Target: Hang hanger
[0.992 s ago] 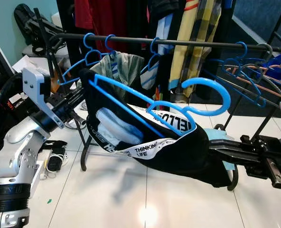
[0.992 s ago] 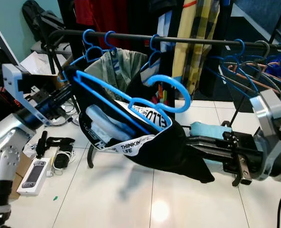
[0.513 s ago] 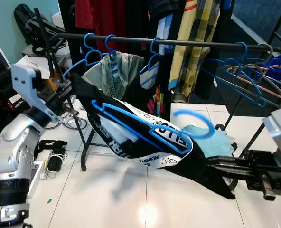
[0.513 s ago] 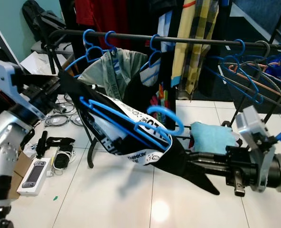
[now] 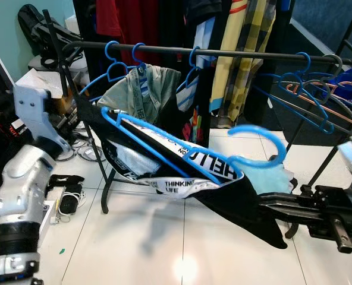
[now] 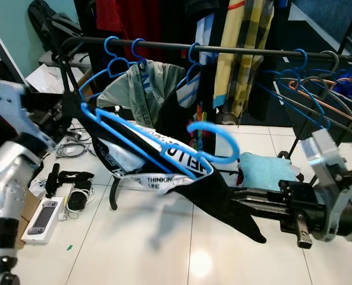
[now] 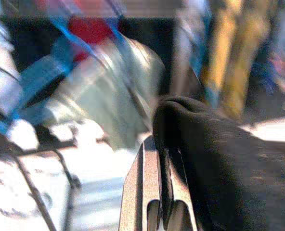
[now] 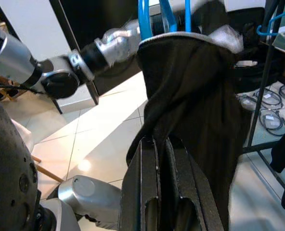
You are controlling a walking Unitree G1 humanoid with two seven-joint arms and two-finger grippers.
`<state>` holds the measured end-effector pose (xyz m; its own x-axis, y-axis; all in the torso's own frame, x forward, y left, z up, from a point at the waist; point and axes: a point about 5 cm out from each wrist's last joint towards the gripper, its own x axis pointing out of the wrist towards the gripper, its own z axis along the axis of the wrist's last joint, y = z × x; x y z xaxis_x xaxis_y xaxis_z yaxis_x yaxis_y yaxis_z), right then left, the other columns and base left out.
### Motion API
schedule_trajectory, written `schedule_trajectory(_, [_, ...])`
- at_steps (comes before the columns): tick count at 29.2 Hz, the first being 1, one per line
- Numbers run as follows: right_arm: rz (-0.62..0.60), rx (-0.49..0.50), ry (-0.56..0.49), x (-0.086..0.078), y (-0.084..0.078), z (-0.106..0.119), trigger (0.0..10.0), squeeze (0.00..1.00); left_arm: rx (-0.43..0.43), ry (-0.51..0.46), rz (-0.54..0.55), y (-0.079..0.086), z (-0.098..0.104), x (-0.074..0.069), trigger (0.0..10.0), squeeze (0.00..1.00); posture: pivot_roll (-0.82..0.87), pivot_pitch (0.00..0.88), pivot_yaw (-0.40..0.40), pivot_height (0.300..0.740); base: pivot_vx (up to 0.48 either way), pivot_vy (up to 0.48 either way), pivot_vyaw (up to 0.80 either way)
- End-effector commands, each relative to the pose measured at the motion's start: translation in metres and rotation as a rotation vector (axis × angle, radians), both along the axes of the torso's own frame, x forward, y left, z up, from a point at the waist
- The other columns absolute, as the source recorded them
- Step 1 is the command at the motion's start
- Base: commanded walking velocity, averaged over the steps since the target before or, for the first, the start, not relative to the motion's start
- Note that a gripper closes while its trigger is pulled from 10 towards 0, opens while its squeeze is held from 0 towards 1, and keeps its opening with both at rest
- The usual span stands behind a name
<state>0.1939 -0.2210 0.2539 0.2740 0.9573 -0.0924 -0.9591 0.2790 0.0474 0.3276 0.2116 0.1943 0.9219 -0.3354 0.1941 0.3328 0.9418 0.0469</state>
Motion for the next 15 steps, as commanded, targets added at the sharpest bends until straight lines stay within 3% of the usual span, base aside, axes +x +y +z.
schedule_trajectory(1, [0.011,-0.003,-0.01,0.0,0.002,0.001,0.0,0.0,0.02,0.027,-0.041,-0.006,-0.004,-0.001,4.6,0.0,-0.09,0.087,0.064,0.74,0.0,0.0,0.0])
schedule_trajectory(2, [-0.01,-0.037,0.003,0.002,0.002,-0.005,0.0,0.0,0.072,0.068,-0.201,-0.028,-0.013,-0.01,10.0,0.0,-0.09,0.087,0.061,0.74,0.0,0.0,0.0])
schedule_trajectory(3, [-0.01,-0.037,0.003,0.002,0.002,-0.005,0.0,0.0,0.072,0.068,-0.201,-0.028,-0.013,-0.01,10.0,0.0,-0.09,0.087,0.061,0.74,0.0,0.0,0.0])
schedule_trajectory(4, [-0.037,-0.083,0.031,0.006,0.001,-0.011,0.0,0.0,0.142,0.107,-0.348,-0.045,-0.021,-0.021,10.0,0.0,-0.08,0.086,0.06,0.74,0.0,0.0,0.0])
schedule_trajectory(6, [-0.037,-0.083,0.031,0.006,0.001,-0.011,0.0,0.0,0.142,0.107,-0.348,-0.045,-0.021,-0.021,10.0,0.0,-0.08,0.086,0.06,0.74,0.0,0.0,0.0])
schedule_trajectory(7, [-0.054,-0.119,0.052,0.008,0.0,-0.017,0.0,0.0,0.187,0.136,-0.442,-0.055,-0.028,-0.03,10.0,0.03,-0.08,0.086,0.061,0.74,0.0,0.0,0.0])
schedule_trajectory(9, [-0.054,-0.119,0.052,0.008,0.0,-0.017,0.0,0.0,0.187,0.136,-0.442,-0.055,-0.028,-0.03,10.0,0.03,-0.08,0.086,0.061,0.74,0.0,0.0,0.0])
schedule_trajectory(10, [-0.07,-0.187,0.079,0.011,-0.002,-0.024,0.0,0.0,0.223,0.158,-0.537,-0.062,-0.032,-0.038,10.0,1.0,-0.09,0.085,0.062,0.74,0.0,0.0,0.0])
schedule_trajectory(12, [-0.07,-0.187,0.079,0.011,-0.002,-0.024,0.0,0.0,0.223,0.158,-0.537,-0.062,-0.032,-0.038,10.0,1.0,-0.09,0.085,0.062,0.74,0.0,0.0,0.0])
schedule_trajectory(13, [-0.079,-0.262,0.102,0.015,-0.003,-0.031,0.0,0.0,0.27,0.172,-0.603,-0.062,-0.033,-0.044,10.0,1.0,-0.09,0.079,0.061,0.74,0.0,0.0,0.0])
schedule_trajectory(14, [-0.079,-0.262,0.102,0.015,-0.003,-0.031,0.0,0.0,0.27,0.172,-0.603,-0.062,-0.033,-0.044,10.0,1.0,-0.09,0.079,0.061,0.74,0.0,0.0,0.0])
schedule_trajectory(15, [-0.093,-0.338,0.117,0.02,-0.004,-0.038,0.0,0.0,0.329,0.164,-0.61,-0.054,-0.027,-0.045,10.0,1.0,-0.09,0.072,0.062,0.74,0.0,0.0,0.0])
